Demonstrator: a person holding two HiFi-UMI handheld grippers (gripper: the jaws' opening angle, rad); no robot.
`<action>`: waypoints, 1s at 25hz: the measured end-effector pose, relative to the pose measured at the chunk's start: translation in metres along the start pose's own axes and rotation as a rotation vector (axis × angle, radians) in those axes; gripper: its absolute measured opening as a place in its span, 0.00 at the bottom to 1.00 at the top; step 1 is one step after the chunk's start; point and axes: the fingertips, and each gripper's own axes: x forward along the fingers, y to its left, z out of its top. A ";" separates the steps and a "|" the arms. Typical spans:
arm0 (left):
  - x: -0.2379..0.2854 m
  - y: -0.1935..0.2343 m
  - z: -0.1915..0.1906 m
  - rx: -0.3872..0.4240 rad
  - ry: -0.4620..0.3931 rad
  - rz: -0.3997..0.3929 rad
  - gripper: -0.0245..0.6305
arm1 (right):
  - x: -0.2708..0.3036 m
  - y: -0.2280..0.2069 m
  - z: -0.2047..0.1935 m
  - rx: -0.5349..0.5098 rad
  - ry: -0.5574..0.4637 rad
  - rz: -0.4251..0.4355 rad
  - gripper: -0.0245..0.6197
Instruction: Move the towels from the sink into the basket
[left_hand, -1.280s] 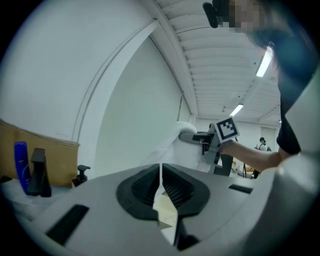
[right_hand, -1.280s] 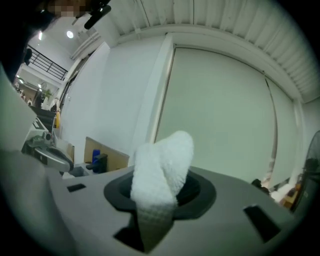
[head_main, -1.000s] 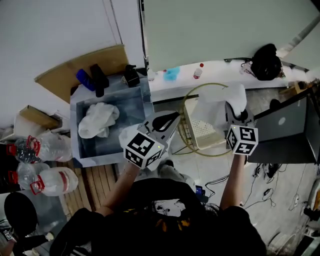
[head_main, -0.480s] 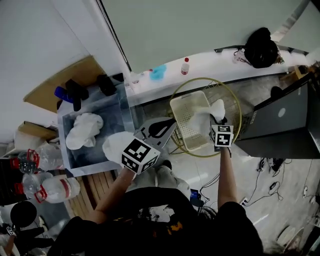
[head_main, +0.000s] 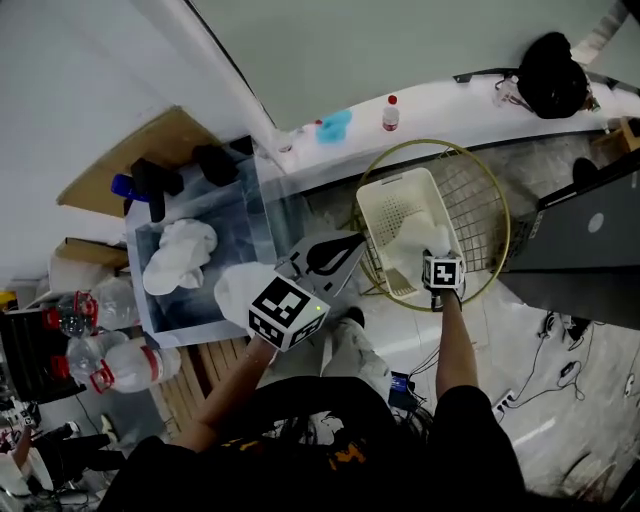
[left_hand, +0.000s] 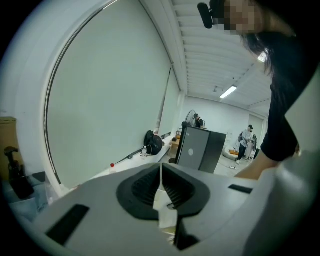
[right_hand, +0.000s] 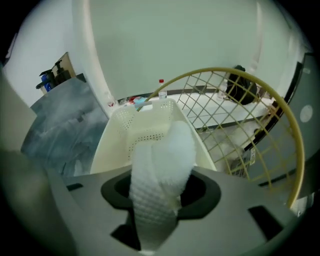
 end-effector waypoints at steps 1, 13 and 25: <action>0.000 0.001 0.000 0.000 0.002 0.002 0.06 | 0.002 -0.001 -0.004 0.024 0.003 0.004 0.34; -0.013 0.007 0.012 0.007 -0.041 0.048 0.06 | -0.079 0.009 0.055 0.091 -0.266 0.083 0.43; -0.083 0.016 0.015 -0.017 -0.125 0.114 0.06 | -0.243 0.133 0.146 -0.035 -0.625 0.250 0.32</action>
